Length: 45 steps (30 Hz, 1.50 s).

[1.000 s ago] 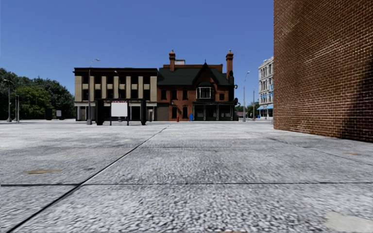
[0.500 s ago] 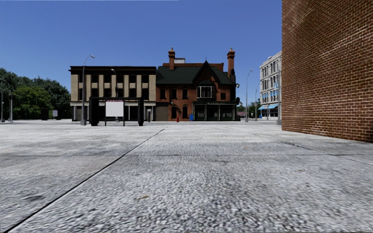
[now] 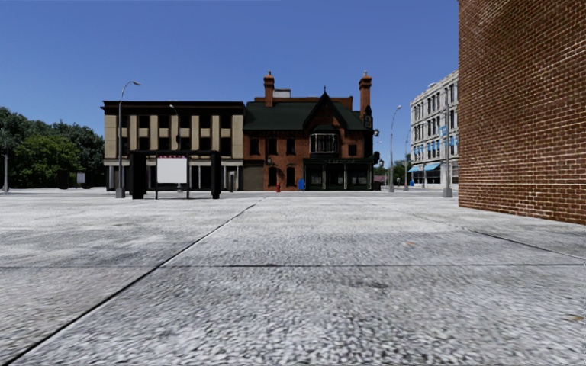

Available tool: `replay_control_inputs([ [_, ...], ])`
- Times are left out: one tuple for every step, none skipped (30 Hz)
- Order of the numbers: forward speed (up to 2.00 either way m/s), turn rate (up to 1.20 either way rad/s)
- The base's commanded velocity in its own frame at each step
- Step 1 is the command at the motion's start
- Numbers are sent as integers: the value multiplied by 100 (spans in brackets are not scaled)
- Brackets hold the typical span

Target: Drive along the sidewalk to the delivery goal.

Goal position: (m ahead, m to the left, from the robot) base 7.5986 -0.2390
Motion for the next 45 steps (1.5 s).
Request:
replay_control_inputs([
  [200,0],
  [200,0],
  [200,0],
  [200,0],
  [200,0],
  [200,-6],
  [200,-32],
  [200,-48],
  [200,-48],
  [200,-48],
  [200,-22],
  [200,0],
  [200,0],
  [200,0],
  [200,0],
  [200,0],
  [200,0],
  [200,0],
  [200,0],
  [200,0],
  [200,0],
  [200,0],
  [200,0],
  [200,0],
  [200,0],
  [200,0],
  [200,0],
  [200,0],
  [200,0],
  [200,0],
  [200,0],
  [200,0],
  [200,0],
  [200,0],
  [200,0],
  [200,0],
  [200,0],
  [200,0],
  [200,0],
  [200,0],
  [200,0],
  [200,0],
  [200,0],
  [200,0],
  [200,0],
])
